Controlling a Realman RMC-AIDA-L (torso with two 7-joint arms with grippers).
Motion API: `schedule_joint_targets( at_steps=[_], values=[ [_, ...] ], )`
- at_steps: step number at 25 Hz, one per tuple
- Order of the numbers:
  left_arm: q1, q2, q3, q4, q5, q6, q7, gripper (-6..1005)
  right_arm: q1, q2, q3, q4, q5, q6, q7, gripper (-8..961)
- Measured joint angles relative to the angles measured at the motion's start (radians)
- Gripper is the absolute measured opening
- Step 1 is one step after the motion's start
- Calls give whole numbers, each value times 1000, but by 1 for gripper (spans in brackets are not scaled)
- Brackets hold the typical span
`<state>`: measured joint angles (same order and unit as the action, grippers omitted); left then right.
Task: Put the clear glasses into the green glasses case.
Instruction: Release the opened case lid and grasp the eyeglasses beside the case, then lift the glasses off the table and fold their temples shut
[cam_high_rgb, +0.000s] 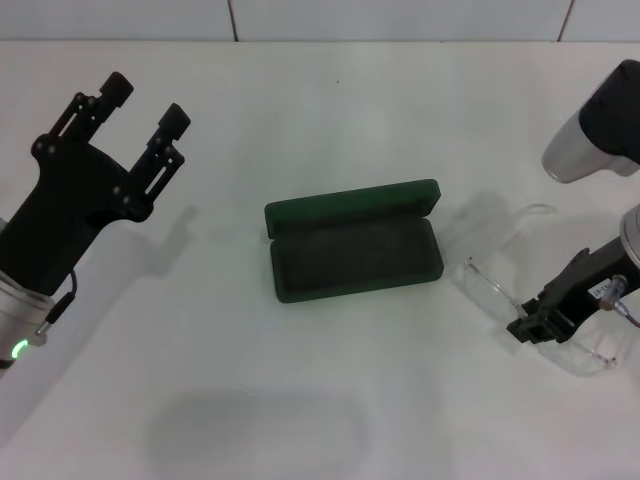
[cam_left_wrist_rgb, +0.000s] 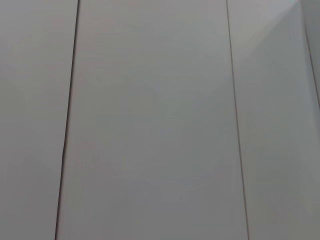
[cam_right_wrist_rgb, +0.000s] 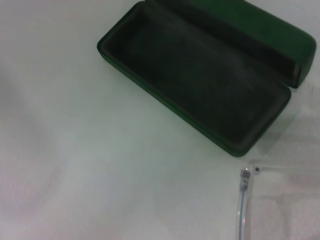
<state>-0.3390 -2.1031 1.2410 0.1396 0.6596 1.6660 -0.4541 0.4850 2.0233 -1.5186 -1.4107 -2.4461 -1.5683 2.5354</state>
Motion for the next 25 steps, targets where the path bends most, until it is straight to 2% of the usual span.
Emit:
schedule_joint_targets(
  at_steps=[5, 10, 15, 21, 25],
  values=[
    [0, 1, 0, 0, 0, 0, 0, 668, 2, 0, 0, 3, 1, 0, -4, 290],
    [0, 1, 0, 0, -1, 0, 0, 668, 1, 0, 0, 4, 1, -2, -5, 194],
    [0, 3, 0, 0, -4, 0, 0, 668, -4, -2, 16, -14, 17, -4, -16, 183],
    [3, 3, 0, 0, -4, 0, -39, 668, -14, -2, 89, -21, 93, -39, -95, 179],
    [5, 3, -5, 0, -11, -1, -102, 668, -26, -2, 180, -22, 170, -85, -177, 139]
  ],
)
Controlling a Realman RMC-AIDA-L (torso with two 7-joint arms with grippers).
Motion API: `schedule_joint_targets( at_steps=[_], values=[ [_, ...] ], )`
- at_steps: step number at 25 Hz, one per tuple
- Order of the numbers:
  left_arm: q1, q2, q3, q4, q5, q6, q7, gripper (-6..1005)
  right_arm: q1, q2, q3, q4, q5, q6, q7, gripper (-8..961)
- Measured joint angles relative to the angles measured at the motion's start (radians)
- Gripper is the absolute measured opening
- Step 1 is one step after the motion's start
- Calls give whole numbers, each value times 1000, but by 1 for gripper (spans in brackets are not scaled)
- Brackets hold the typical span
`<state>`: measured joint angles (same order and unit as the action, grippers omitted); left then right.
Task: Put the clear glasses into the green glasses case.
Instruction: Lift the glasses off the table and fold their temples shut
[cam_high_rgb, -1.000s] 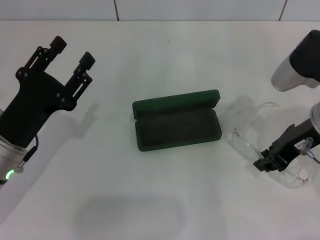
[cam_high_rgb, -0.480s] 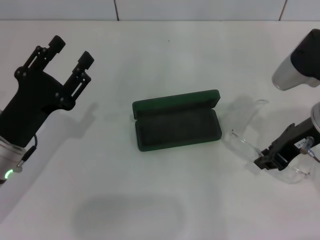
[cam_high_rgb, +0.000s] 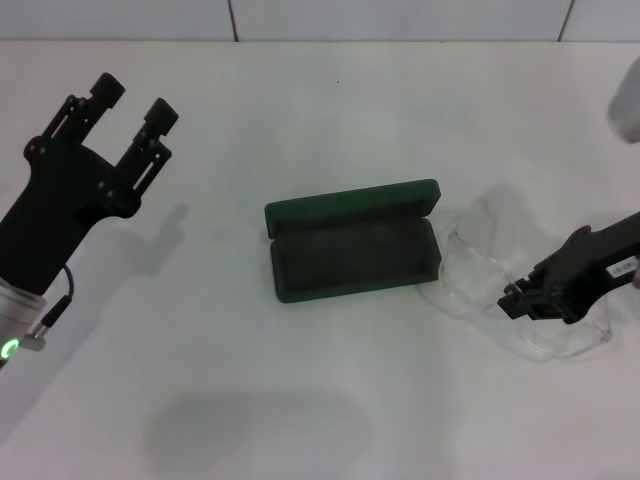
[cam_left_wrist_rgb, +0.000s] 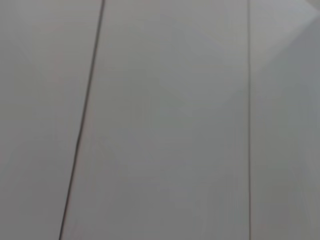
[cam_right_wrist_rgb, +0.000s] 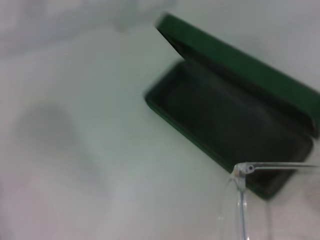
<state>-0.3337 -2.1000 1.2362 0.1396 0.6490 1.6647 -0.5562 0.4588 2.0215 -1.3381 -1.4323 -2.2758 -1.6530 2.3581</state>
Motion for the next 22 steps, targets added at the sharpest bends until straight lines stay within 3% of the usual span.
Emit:
schedule_joint_targets(
  at_steps=[6, 13, 22],
  values=[
    [5, -6, -2, -1, -13, 1, -26, 668, -36, 0, 194, 17, 157, -97, -184, 126],
    [-7, -8, -2, -34, -41, 2, -37, 668, -69, -4, 394, 131, 323, -197, -447, 124],
    [-20, -8, 1, -41, -43, -1, -49, 668, -76, -8, 492, 297, 429, -232, -647, 131]
  ],
)
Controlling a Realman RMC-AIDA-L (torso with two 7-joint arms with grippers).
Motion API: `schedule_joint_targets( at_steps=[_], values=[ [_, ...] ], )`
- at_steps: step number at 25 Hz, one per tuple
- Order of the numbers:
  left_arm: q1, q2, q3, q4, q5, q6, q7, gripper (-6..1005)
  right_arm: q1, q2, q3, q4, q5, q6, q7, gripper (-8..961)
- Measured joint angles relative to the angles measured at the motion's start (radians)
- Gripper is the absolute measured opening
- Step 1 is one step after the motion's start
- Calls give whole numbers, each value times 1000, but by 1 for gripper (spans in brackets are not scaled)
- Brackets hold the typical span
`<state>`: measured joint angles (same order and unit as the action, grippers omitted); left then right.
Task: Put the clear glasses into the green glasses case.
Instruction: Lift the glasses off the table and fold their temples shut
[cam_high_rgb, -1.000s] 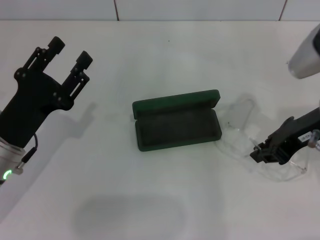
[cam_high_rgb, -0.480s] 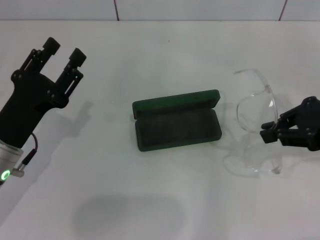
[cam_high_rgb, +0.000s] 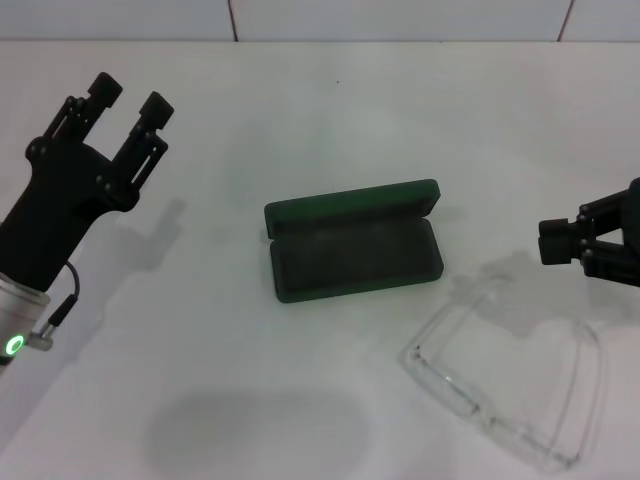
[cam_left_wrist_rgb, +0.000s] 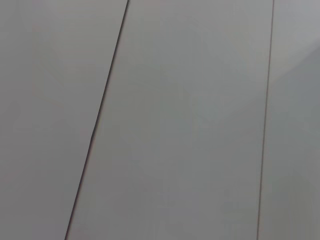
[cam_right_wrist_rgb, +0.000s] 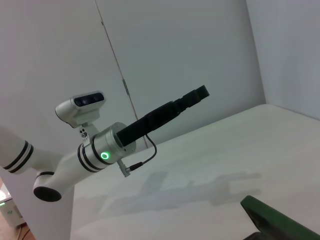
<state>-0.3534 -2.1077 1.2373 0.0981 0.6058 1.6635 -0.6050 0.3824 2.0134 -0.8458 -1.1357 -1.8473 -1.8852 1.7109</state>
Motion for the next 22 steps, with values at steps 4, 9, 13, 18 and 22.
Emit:
schedule_joint_targets(
  at_steps=[4, 9, 13, 18, 22],
  values=[
    [-1, 1, 0, 0, 1, -2, 0, 668, 0, -1, 1, 5, 1, 2, -3, 135],
    [-1, 2, 1, 0, 5, -6, -1, 668, 8, -1, -4, 17, 2, 0, 2, 139],
    [-1, 8, -1, 0, 1, -13, -10, 668, 33, -1, -62, -79, -37, -22, 161, 142],
    [2, 19, -5, 4, -17, -24, -42, 668, 56, -2, -225, -369, -151, -45, 477, 146],
    [8, 22, -5, 9, -21, -27, -44, 668, 138, 0, -383, -571, -303, -111, 751, 295]
  ],
)
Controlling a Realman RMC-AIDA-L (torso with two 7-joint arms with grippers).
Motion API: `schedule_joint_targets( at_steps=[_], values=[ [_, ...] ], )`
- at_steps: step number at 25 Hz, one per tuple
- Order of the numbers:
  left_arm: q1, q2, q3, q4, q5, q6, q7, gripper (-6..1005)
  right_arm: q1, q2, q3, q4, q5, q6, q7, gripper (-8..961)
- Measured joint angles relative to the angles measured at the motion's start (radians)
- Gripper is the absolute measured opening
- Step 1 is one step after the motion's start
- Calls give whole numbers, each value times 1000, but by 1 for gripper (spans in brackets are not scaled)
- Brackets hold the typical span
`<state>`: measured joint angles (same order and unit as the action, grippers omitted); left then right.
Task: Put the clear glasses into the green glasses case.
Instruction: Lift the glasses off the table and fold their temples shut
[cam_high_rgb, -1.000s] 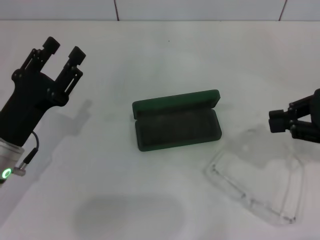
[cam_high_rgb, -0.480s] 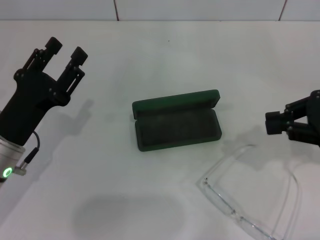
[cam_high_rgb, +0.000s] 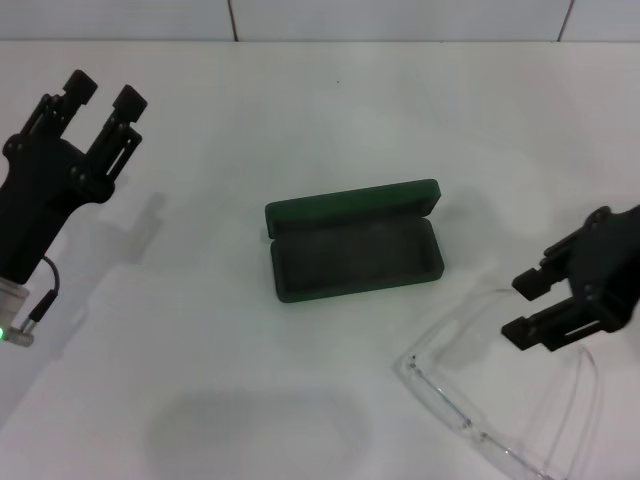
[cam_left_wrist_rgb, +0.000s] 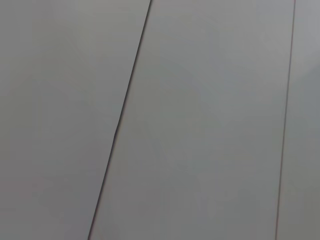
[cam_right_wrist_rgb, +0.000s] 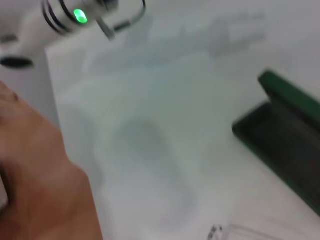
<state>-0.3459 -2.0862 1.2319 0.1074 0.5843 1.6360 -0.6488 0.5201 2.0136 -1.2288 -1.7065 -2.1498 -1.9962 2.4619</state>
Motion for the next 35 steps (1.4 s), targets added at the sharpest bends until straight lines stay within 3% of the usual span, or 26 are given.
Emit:
schedule_joint_targets(
  at_steps=[3, 7, 12, 35],
  values=[
    [-6, 0, 0, 0, 0, -18, -1, 668, 69, 0, -90, 1, -60, -13, 104, 442],
    [-9, -1, 0, 1, 0, -38, -2, 668, 127, 4, -198, 109, -92, -19, 164, 589],
    [-10, -3, 0, 1, 1, -53, -4, 668, 141, 10, -258, 181, -135, -3, 182, 643],
    [-21, -4, 6, 3, 11, -59, -4, 668, 146, 14, -495, 311, -145, 172, 225, 644]
  ],
)
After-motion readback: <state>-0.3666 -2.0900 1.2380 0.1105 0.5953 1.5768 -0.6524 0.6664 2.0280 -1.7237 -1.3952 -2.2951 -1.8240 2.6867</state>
